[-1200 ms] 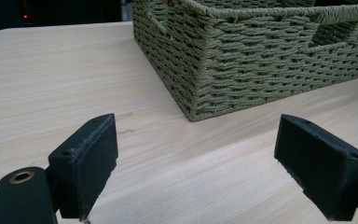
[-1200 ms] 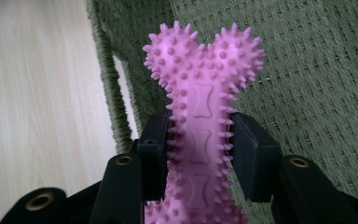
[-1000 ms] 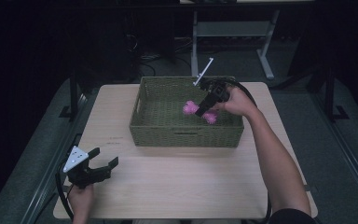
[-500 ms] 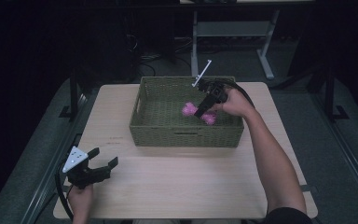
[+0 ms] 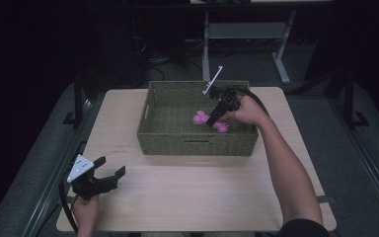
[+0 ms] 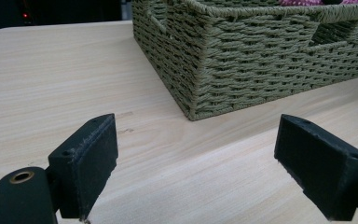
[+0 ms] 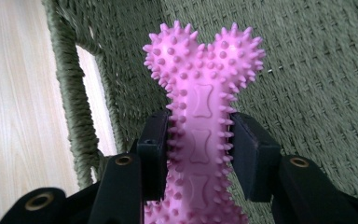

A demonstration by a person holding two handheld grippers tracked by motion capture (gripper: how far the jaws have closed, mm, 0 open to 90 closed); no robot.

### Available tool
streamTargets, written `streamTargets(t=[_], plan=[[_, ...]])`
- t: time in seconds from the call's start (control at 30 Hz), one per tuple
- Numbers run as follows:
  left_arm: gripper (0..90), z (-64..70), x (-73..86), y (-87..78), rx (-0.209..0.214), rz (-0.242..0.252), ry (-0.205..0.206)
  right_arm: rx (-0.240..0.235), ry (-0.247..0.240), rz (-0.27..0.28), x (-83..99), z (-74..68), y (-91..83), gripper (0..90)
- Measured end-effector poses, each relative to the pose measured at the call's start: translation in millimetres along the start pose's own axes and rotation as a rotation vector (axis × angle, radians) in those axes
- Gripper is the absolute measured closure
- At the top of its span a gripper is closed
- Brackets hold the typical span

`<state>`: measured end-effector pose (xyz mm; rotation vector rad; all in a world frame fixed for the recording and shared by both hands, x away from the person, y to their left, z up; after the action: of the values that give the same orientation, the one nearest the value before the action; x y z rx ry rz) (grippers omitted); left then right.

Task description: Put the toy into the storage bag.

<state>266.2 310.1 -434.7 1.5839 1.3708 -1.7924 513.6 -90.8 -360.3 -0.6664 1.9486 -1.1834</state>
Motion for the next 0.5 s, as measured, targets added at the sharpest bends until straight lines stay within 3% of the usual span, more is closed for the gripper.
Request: streamTargets(t=[0.5], plan=[[12.8,-0.4,0.3,-0.6,0.004,0.003,-0.005,-0.005,0.026,-0.030,3.2,6.3,16.5,58.0]])
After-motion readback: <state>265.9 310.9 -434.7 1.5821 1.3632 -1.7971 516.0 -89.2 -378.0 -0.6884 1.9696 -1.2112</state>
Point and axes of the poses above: each handheld gripper's, and its own axes: y roughly forward along the jaws, x roughly out of its underside, z roughly to its right, the point moved 1 cm from there along y, roughly forward along the jaws, and after that the axes turned 12 degrees about y, right-handed, at the moved point
